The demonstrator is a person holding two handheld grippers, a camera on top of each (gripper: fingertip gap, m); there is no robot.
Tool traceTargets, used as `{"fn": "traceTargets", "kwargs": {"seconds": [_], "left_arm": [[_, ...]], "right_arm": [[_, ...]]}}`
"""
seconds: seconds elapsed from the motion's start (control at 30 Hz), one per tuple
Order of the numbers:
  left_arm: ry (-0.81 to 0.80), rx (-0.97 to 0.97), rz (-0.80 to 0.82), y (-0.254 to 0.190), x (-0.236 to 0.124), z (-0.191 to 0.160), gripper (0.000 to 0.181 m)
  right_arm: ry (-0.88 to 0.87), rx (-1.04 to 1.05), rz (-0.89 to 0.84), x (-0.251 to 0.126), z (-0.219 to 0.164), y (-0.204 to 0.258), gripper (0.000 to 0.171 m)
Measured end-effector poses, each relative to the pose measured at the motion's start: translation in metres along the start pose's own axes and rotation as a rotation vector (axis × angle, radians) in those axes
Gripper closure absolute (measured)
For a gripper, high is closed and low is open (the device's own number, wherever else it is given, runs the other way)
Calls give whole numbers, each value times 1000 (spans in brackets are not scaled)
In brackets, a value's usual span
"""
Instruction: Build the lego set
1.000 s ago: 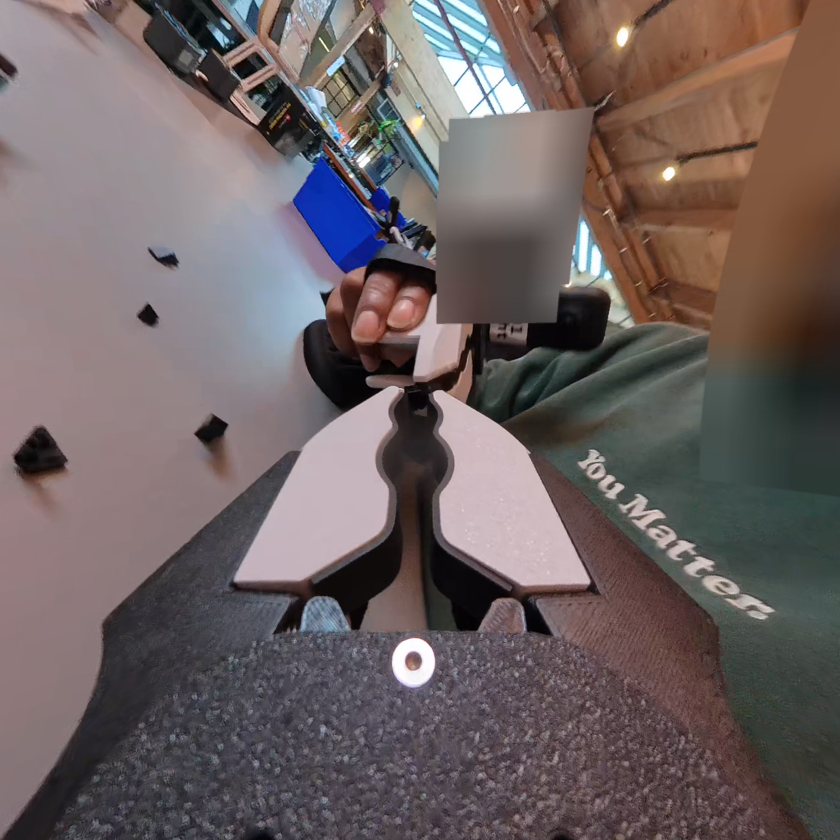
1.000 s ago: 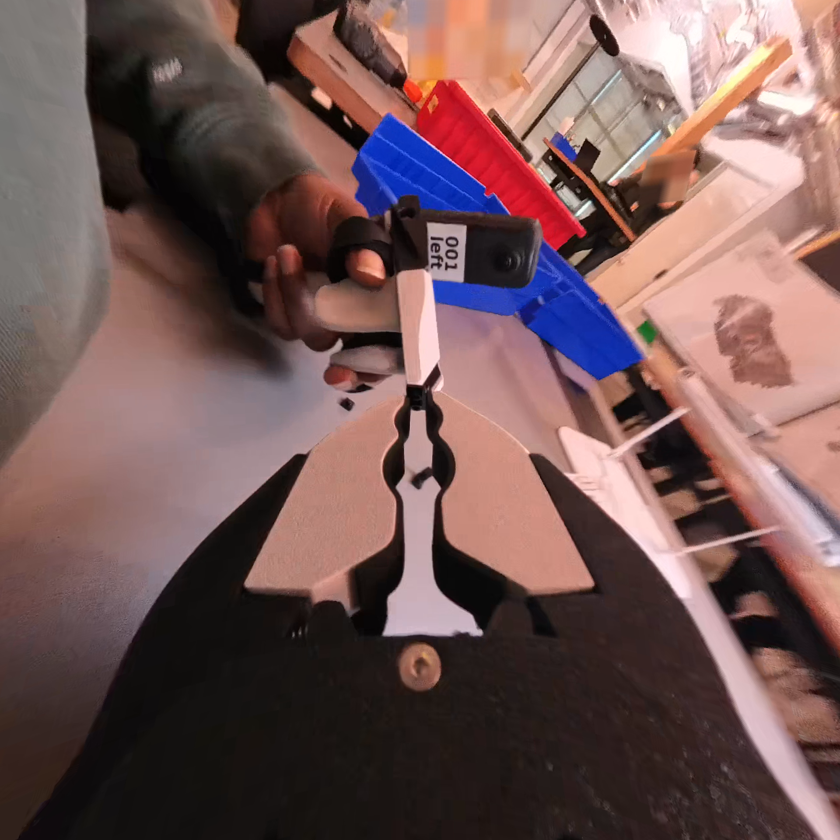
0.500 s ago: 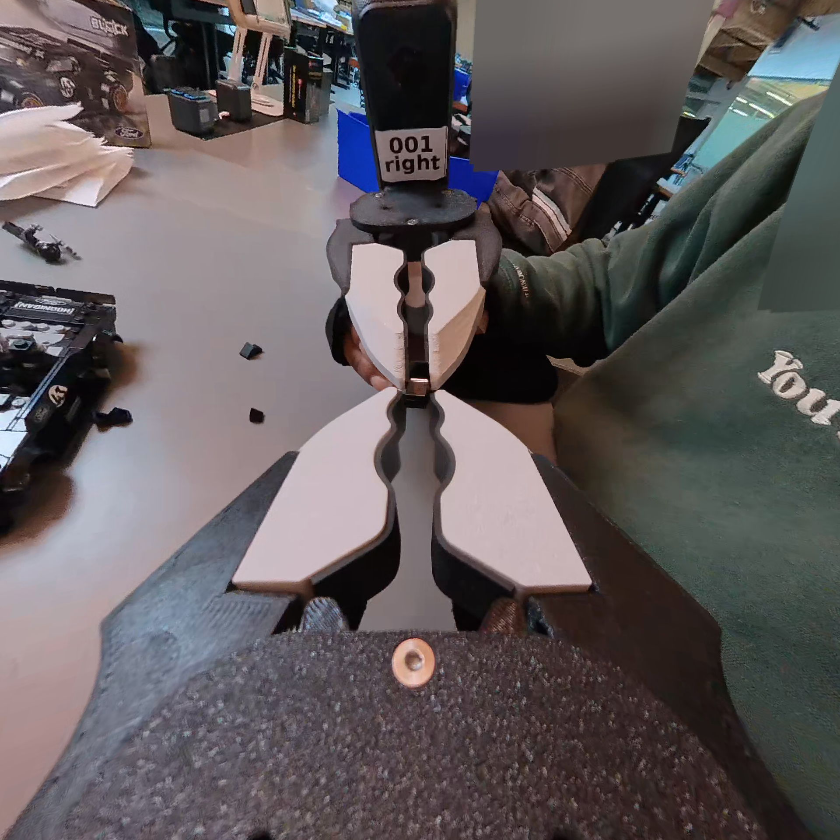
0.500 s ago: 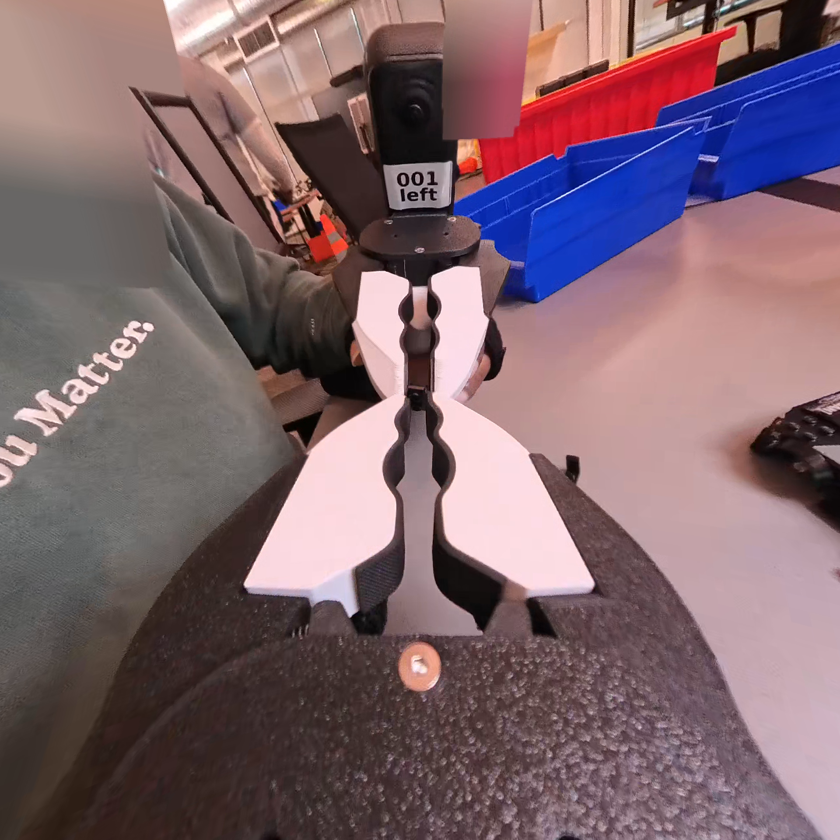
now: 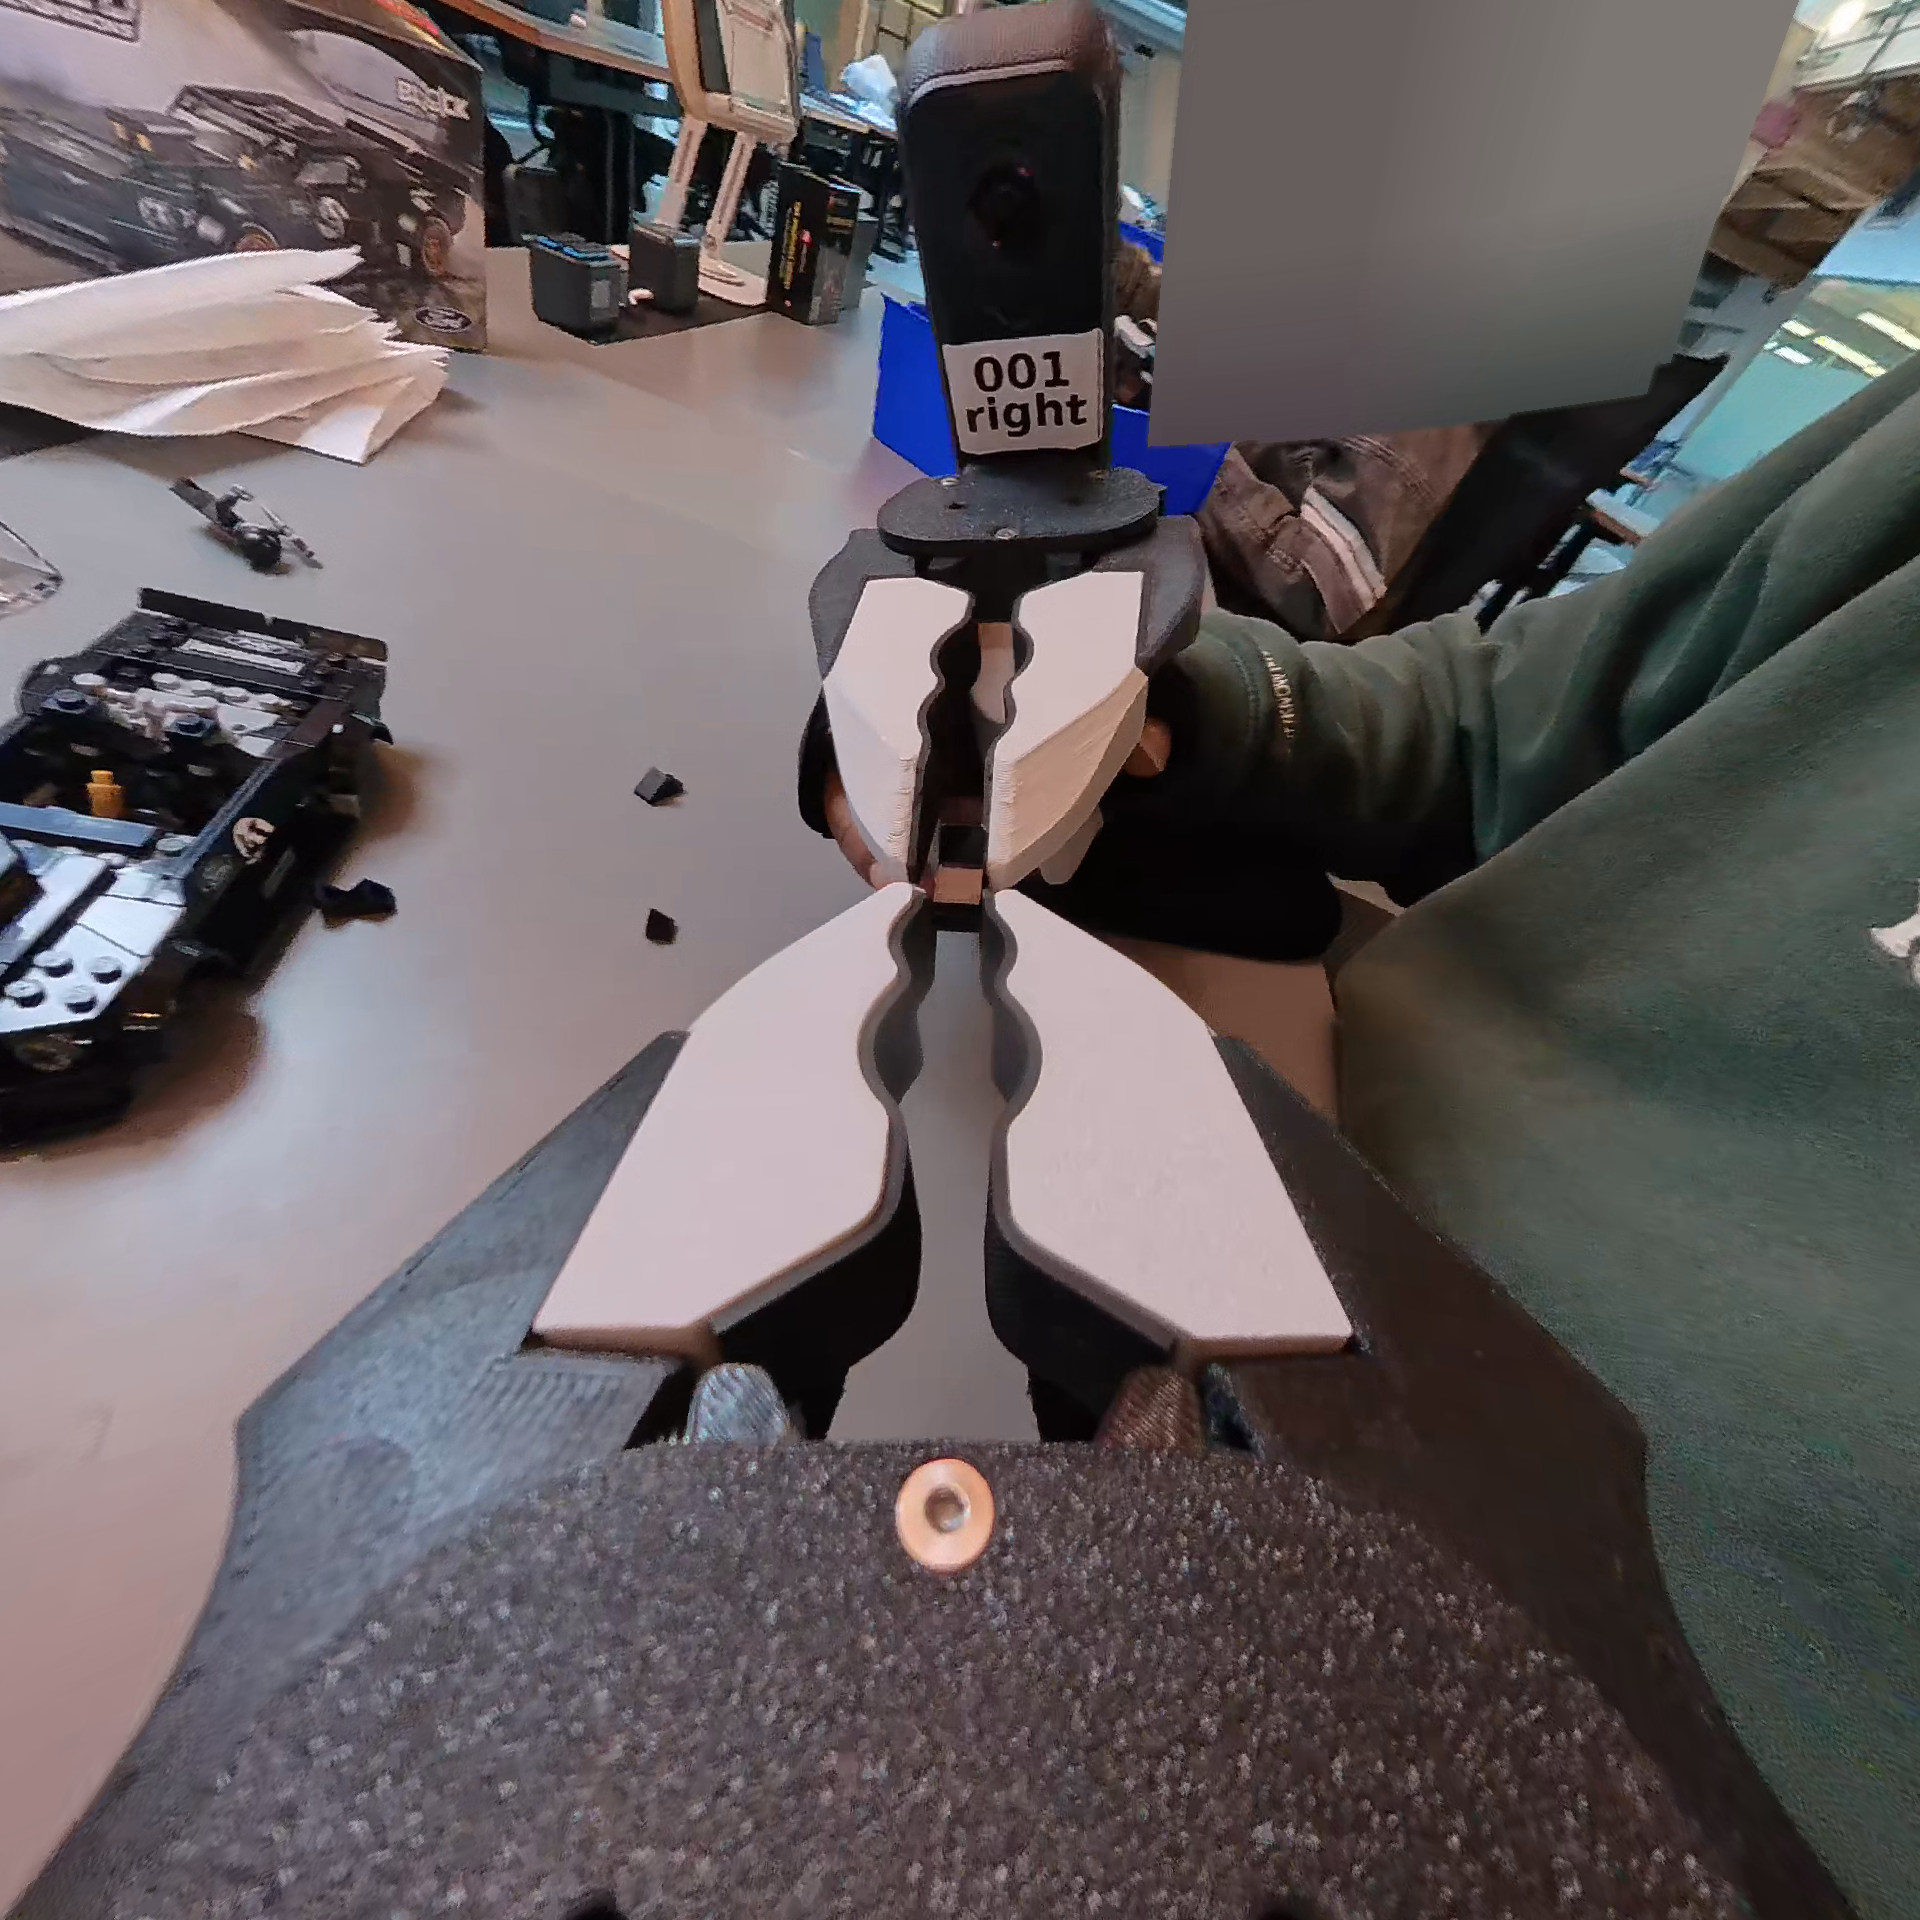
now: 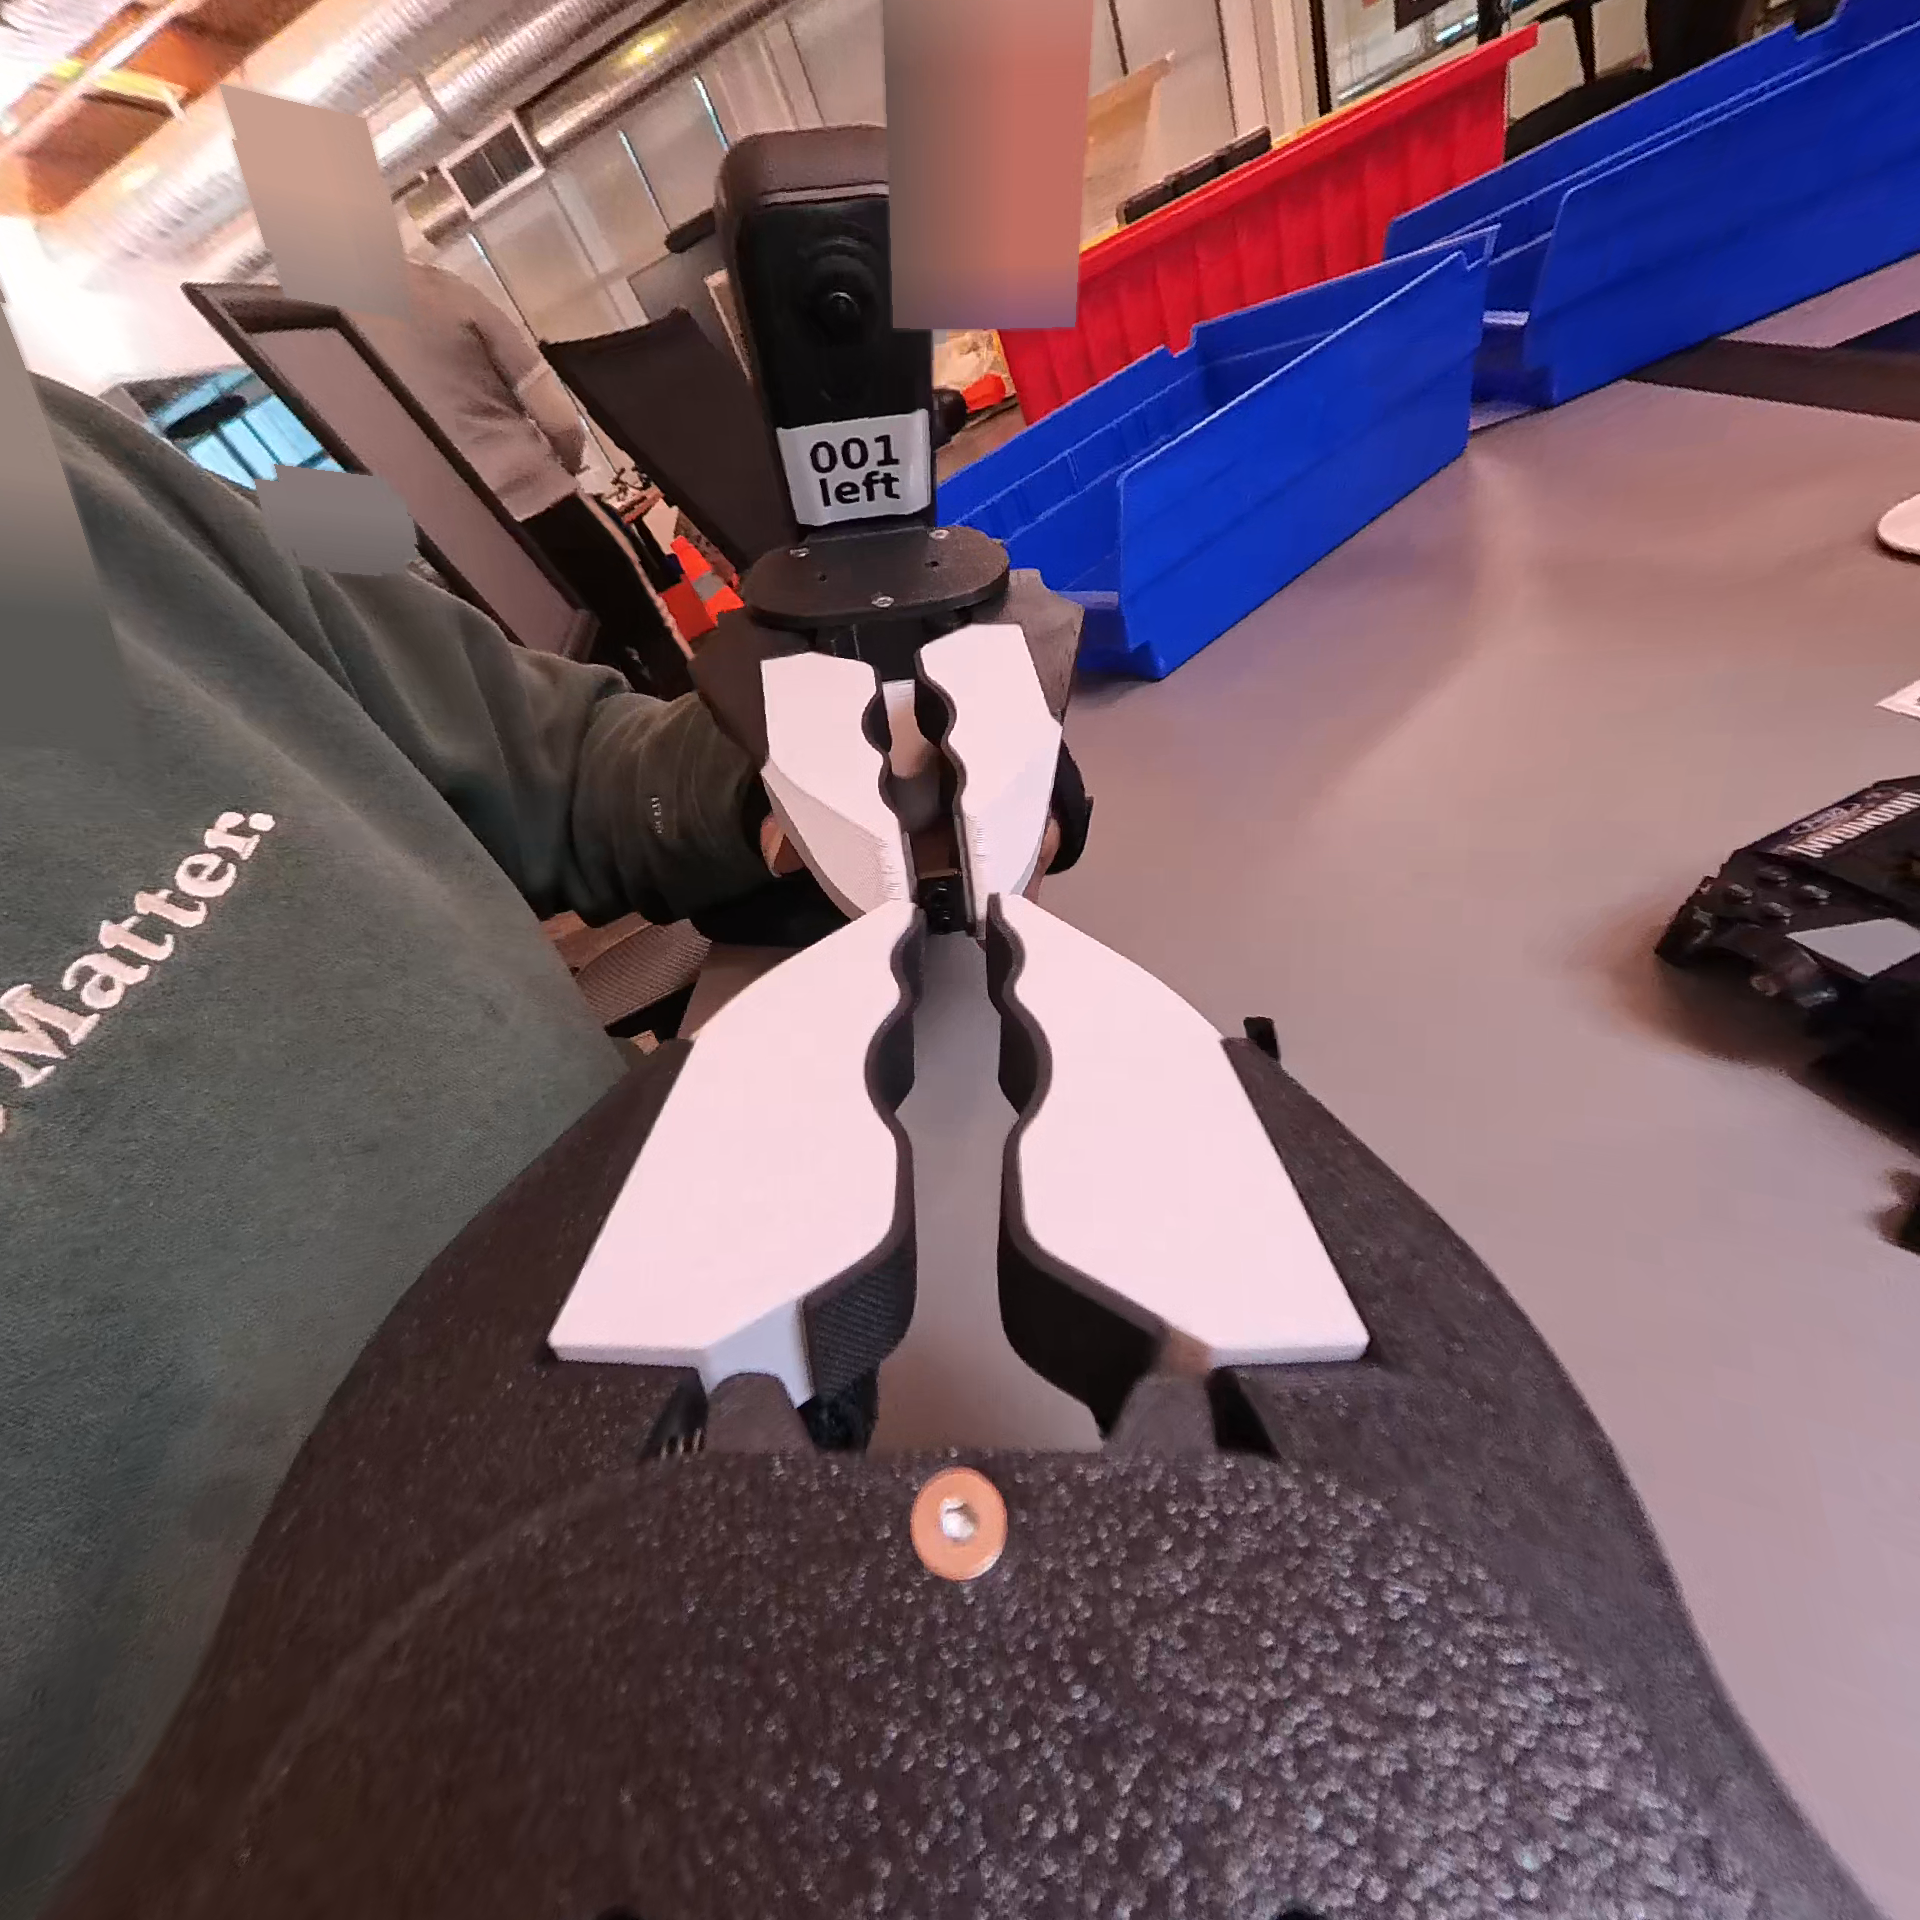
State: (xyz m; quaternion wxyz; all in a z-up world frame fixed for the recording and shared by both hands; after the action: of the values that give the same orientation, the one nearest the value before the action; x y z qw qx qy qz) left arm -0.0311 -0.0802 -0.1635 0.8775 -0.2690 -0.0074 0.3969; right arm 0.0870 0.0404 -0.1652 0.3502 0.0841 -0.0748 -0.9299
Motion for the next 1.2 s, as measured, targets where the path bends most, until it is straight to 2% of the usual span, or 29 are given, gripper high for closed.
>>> {"fn": "traceTargets", "kwargs": {"seconds": [0.23, 0.4, 0.47, 0.83, 1.2], "left_arm": [[-5, 86, 53, -5, -1, 1, 172], [-1, 41, 8, -5, 0, -1, 172], [1, 35, 2, -5, 0, -3, 172], [-17, -58, -106, 1, -5, -5, 169], [0, 5, -11, 0, -4, -7, 172]], "right_arm": [[1, -60, -31, 0, 2, 4, 159], [-21, -56, 24, 0, 2, 4, 155], [-10, -68, 32, 1, 0, 5, 163], [22, -23, 72, 1, -4, 4, 164], [33, -49, 5, 5, -6, 5, 164]]}}
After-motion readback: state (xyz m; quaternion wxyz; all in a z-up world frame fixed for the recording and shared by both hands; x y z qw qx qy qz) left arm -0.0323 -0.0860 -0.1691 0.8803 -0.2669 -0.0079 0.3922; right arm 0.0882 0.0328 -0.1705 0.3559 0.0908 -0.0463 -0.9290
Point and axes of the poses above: each gripper's, where its closed fingertips meet, x out along the fingers, z out of its top, y = z × x across the jaws, the point moved 9 cm from there along -x, back along the fingers, and after that the axes turned 11 degrees about -x, right-handed, at the moved point
